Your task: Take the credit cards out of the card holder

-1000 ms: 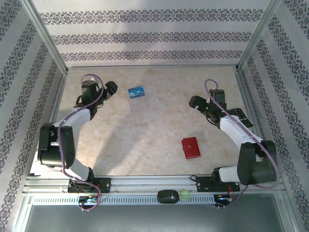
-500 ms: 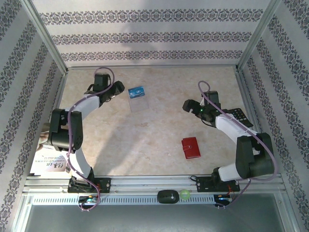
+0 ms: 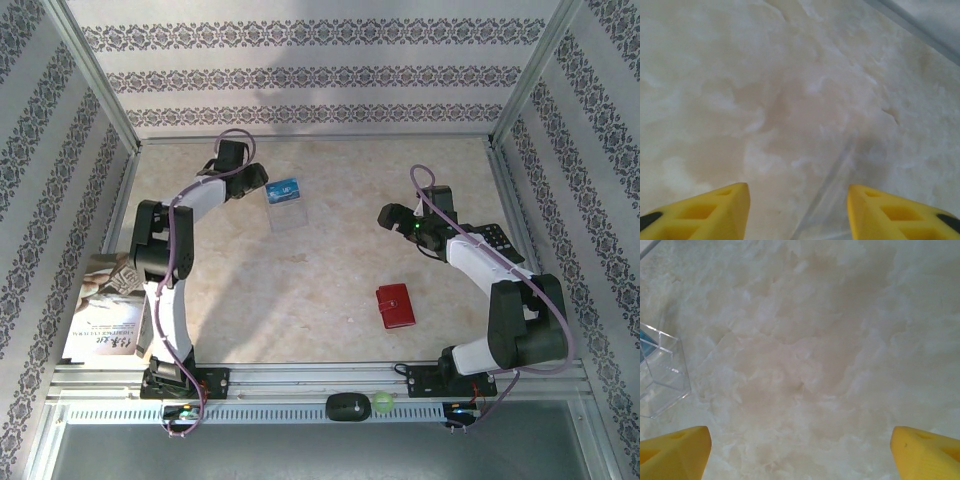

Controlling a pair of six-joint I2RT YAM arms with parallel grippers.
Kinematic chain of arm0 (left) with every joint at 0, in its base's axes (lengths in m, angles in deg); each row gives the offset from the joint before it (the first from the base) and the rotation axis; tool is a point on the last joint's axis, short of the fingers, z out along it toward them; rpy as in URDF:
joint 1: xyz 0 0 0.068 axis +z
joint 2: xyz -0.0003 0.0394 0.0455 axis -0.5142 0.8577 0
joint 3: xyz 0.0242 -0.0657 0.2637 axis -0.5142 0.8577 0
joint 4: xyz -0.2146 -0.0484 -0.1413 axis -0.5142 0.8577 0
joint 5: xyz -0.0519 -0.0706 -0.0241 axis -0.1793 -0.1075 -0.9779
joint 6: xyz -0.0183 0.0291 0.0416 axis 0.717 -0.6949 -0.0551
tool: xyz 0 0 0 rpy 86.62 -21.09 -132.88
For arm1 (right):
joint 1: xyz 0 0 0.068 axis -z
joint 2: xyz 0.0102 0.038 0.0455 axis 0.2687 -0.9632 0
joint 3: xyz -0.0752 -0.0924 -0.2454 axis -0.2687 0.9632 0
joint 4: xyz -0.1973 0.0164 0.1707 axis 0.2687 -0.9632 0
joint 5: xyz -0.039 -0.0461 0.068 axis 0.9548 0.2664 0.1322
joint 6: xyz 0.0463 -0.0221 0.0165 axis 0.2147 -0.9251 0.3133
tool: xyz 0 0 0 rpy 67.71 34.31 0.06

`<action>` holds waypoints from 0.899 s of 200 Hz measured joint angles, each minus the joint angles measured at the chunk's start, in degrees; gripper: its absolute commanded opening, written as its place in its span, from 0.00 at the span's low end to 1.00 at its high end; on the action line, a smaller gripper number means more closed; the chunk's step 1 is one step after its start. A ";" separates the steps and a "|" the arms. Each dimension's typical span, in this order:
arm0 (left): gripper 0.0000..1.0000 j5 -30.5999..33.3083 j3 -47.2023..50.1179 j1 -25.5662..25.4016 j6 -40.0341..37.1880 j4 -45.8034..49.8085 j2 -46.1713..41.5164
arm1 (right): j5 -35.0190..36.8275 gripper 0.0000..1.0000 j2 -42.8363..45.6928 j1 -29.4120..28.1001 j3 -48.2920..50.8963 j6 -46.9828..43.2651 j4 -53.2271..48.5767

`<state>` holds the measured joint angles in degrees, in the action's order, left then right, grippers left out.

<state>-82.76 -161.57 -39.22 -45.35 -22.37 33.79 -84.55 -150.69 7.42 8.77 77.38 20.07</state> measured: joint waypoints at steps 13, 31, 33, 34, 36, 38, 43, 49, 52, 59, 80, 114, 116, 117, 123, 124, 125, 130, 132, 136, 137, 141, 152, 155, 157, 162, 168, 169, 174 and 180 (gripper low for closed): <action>0.44 -0.07 -3.58 -0.02 -0.37 1.07 2.51 | 0.00 0.92 0.09 0.00 -0.09 -0.13 -0.31; 0.40 -0.52 -8.52 -0.02 -0.74 2.95 6.10 | 0.02 0.93 0.59 0.00 -0.09 -0.20 -0.94; 0.40 -0.59 -9.07 -0.02 -0.81 3.26 6.47 | 0.02 0.93 0.68 0.00 -0.09 -0.26 -1.05; 0.40 -0.66 -9.25 -0.04 -0.85 3.37 6.58 | 0.02 0.93 0.70 0.00 -0.09 -0.28 -1.09; 0.40 -0.74 -9.73 -0.04 -0.96 3.50 6.97 | 0.02 0.92 0.81 0.00 -0.11 -0.28 -1.14; 0.39 -0.83 -10.21 -0.04 -1.03 3.78 7.37 | 0.02 0.92 0.92 0.00 -0.11 -0.33 -1.25; 0.37 -1.09 -11.32 -0.04 -1.29 4.37 8.17 | 0.04 0.93 1.14 0.00 -0.13 -0.33 -1.46; 0.35 -1.40 -12.63 -0.11 -1.73 5.22 9.16 | 0.04 0.92 1.40 0.00 -0.20 -0.37 -1.70; 0.34 -1.60 -13.20 -0.15 -1.79 5.62 9.64 | 0.07 0.92 1.53 0.00 -0.26 -0.39 -1.79; 0.33 -2.08 -14.62 -0.24 -2.29 6.71 10.64 | 0.15 0.93 1.77 0.00 -0.39 -0.57 -2.03; 0.29 -3.45 -16.68 -0.68 -3.76 9.25 11.89 | 0.48 0.92 1.99 0.00 -0.68 -1.03 -2.21; 0.25 -5.77 -17.33 -1.44 -5.81 10.71 11.93 | 0.70 0.93 1.97 -0.26 -0.68 -1.42 -2.40; 0.25 -5.95 -17.33 -1.51 -5.95 10.71 11.93 | 0.70 0.93 1.97 -0.26 -0.68 -1.42 -2.40; 0.25 -5.99 -17.33 -1.53 -5.99 10.71 11.93 | 0.70 0.93 1.97 -0.28 -0.68 -1.42 -2.40; 0.25 -6.43 -17.33 -1.70 -6.36 10.80 11.93 | 0.70 0.93 1.97 -0.35 -0.68 -1.42 -2.40; 0.24 -6.54 -17.33 -1.75 -6.40 10.82 11.93 | 0.70 0.93 1.97 -0.35 -0.68 -1.42 -2.40; 0.24 -6.56 -17.33 -1.77 -6.45 10.82 11.93 | 0.70 0.93 1.97 -0.35 -0.68 -1.42 -2.40; 0.24 -6.86 -17.33 -1.92 -6.67 10.95 11.93 | 0.70 0.93 1.97 -0.35 -0.68 -1.42 -2.40; 0.24 -6.95 -17.33 -1.99 -6.73 10.97 11.93 | 0.70 0.92 1.97 -0.35 -0.68 -1.42 -2.40; 0.24 -7.21 -17.33 -2.19 -6.86 11.06 11.93 | 0.70 0.92 1.97 -0.35 -0.68 -1.42 -2.40; 0.24 -7.23 -17.33 -2.21 -6.91 11.06 11.93 | 0.70 0.93 1.97 -0.35 -0.68 -1.42 -2.40; 0.23 -7.56 -17.33 -2.38 -6.99 11.08 11.93 | 0.70 0.93 1.97 -0.35 -0.68 -1.42 -2.40; 0.23 -8.26 -17.31 -2.93 -7.39 11.08 11.93 | 0.68 0.93 1.97 -0.35 -0.68 -1.40 -2.38; 0.23 -8.35 -17.31 -3.06 -7.48 11.08 11.93 | 0.70 0.92 1.97 -0.35 -0.68 -1.40 -2.38; 0.23 -8.52 -17.27 -3.17 -7.58 11.08 11.93 | 0.70 0.93 1.97 -0.35 -0.68 -1.40 -2.38; 0.23 -8.70 -17.18 -3.39 -7.67 11.06 11.93 | 0.68 0.92 1.97 -0.35 -0.68 -1.40 -2.38; 0.23 -9.14 -16.98 -3.72 -7.82 11.02 11.93 | 0.68 0.92 1.97 -0.35 -0.68 -1.40 -2.38; 0.23 -9.16 -16.96 -3.74 -7.82 11.02 11.93 | 0.68 0.92 1.97 -0.35 -0.68 -1.40 -2.38; 0.23 -9.62 -16.85 -4.04 -7.82 11.02 11.93 | 0.68 0.92 1.97 -0.35 -0.68 -1.40 -2.38; 0.23 -10.05 -16.79 -4.33 -7.85 10.95 11.93 | 0.68 0.93 1.97 -0.35 -0.68 -1.38 -2.36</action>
<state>-92.81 -178.36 -43.55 -53.20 -11.42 45.72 -83.87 -148.73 7.07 8.09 76.00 17.71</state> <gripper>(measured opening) 0.231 0.925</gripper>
